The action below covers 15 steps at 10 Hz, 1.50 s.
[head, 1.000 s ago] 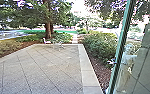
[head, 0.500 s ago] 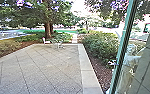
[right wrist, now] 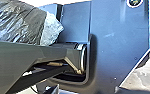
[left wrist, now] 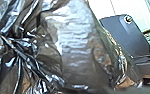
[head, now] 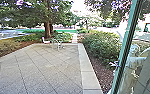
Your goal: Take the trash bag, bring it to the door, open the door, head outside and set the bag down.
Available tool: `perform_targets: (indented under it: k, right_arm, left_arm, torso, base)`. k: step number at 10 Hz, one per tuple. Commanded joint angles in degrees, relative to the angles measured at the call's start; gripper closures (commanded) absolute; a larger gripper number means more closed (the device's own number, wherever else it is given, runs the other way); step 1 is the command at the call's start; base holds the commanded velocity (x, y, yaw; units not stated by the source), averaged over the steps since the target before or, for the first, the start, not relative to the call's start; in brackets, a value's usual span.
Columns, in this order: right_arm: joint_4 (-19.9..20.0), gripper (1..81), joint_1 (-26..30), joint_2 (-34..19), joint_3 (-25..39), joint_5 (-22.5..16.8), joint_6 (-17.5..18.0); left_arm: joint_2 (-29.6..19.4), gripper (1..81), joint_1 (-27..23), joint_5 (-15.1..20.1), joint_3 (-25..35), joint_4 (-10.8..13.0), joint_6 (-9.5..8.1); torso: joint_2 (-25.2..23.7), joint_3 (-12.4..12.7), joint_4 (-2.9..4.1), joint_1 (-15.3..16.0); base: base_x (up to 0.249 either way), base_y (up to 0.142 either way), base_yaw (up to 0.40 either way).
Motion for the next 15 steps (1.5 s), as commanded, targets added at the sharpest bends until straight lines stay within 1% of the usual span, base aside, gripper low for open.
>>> perform_targets:
  k: [1,14,15]
  right_arm:
    - [-0.4,1.0,2.0,0.6,0.7,-3.3,-0.2]
    - [-0.4,1.0,2.0,0.6,0.7,-3.3,-0.2]
    - [-0.5,1.0,2.0,0.6,0.7,-3.4,-0.2]
  left_arm:
    - [0.3,81.1,-3.0,2.6,0.2,0.6,0.52]
    - [0.2,81.1,-3.0,2.7,0.2,0.5,0.52]
    - [0.2,81.1,-3.0,2.7,0.2,0.5,0.52]
  torso:
    - [0.0,0.0,0.00,0.0]
    - [0.0,0.0,0.00,0.0]
    - [0.0,0.0,0.00,0.0]
  base:
    - [0.113,0.000,0.000]
    - [0.117,0.000,0.000]
    - [0.125,0.072,0.000]
